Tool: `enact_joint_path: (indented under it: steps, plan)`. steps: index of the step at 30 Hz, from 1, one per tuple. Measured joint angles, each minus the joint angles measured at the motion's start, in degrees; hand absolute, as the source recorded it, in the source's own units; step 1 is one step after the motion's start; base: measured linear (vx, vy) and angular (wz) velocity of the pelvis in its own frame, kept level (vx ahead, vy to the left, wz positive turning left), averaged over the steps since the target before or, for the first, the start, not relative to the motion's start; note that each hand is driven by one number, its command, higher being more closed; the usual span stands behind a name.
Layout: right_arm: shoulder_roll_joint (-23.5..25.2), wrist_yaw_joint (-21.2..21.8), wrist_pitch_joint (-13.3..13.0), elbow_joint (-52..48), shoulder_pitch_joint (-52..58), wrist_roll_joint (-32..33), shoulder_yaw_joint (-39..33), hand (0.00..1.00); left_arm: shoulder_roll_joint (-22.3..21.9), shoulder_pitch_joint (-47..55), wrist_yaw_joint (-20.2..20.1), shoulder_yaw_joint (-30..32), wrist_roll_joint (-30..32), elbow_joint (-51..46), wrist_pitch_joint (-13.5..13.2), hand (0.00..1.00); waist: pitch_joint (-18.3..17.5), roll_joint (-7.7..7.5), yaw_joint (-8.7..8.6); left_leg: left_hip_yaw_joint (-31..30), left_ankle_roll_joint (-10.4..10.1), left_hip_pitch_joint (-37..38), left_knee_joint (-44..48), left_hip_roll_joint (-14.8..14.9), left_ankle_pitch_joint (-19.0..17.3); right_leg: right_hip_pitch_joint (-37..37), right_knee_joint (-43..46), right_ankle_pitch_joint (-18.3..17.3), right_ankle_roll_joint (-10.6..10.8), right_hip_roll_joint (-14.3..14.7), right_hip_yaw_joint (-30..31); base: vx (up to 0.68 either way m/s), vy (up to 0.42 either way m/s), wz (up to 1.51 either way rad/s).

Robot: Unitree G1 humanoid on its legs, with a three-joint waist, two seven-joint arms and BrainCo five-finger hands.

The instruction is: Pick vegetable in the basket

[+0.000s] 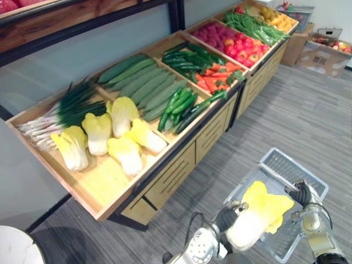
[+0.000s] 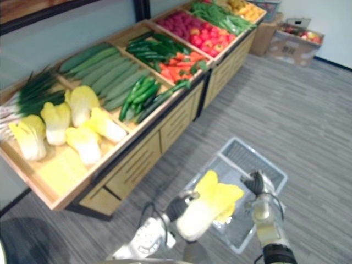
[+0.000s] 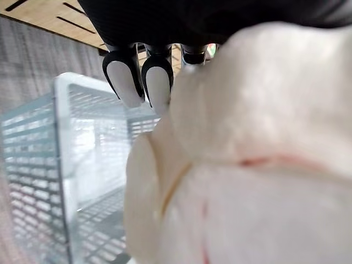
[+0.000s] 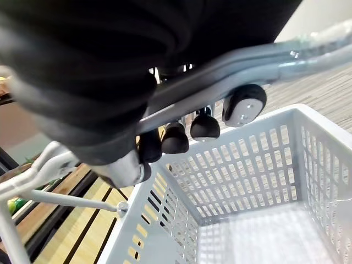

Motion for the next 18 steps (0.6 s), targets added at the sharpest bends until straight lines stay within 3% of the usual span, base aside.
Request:
enact_joint_path:
  steps: [9,18]
  plan:
    - [0.1,0.2,0.0,-2.5,0.4,0.0,0.5,1.00,-2.9,-5.5,4.3,2.3,4.5,8.3,0.6,1.00,0.0,-0.20,-0.40,0.4,0.0,0.2,0.0,0.0,0.0,0.0,0.1,0.0,0.0,0.1,0.3,0.00,0.000,-0.01]
    - [0.5,1.1,-0.3,-4.8,0.7,0.4,3.3,1.00,-3.6,-8.8,7.9,4.4,7.5,15.5,3.3,1.00,-0.1,-1.07,-0.78,1.8,-0.3,0.7,0.0,0.1,-0.3,-0.4,0.1,0.0,0.0,0.4,1.6,0.02,-0.003,-0.08]
